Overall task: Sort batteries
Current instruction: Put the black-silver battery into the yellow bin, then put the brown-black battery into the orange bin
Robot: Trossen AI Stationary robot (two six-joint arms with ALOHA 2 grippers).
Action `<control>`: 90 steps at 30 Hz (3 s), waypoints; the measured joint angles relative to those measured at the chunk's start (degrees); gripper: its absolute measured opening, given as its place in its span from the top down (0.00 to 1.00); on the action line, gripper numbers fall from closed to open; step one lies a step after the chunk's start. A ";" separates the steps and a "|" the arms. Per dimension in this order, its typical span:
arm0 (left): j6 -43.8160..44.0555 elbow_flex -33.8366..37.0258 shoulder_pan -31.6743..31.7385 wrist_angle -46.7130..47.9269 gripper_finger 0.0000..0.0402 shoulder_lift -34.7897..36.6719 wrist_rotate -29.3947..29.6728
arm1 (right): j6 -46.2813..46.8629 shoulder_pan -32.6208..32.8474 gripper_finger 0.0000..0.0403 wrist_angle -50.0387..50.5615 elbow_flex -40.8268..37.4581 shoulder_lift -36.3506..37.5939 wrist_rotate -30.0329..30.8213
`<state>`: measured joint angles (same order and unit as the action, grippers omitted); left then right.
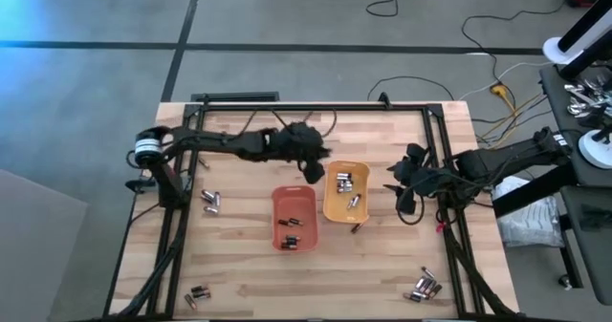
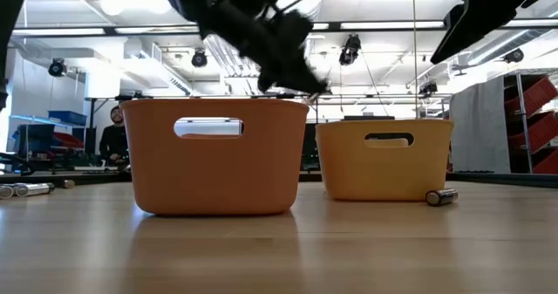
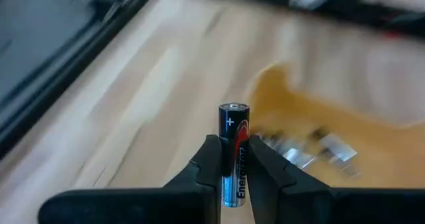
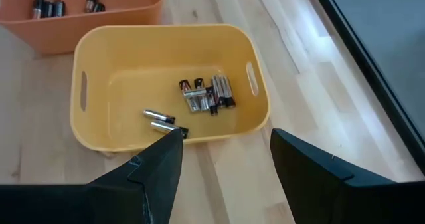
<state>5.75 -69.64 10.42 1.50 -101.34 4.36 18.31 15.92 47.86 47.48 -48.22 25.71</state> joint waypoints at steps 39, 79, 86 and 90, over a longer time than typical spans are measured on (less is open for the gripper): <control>-6.68 -55.35 -4.51 46.71 0.72 -40.72 -5.22 | 21.71 17.86 0.46 6.33 -5.61 -1.47 -0.12; 7.47 12.53 -6.54 23.74 0.61 8.69 -3.48 | 24.38 18.72 0.46 -15.31 -10.10 -4.90 -0.05; 4.09 13.22 -6.28 24.57 0.61 8.01 -2.48 | 35.91 22.07 0.46 -15.77 -10.27 -15.90 -2.13; 3.20 13.22 -4.87 24.59 0.61 8.00 2.29 | 43.19 22.85 0.46 -15.66 -9.81 -23.13 -2.22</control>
<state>8.96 -56.42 5.55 26.09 -93.34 6.65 61.50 38.77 32.21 37.68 -71.36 23.49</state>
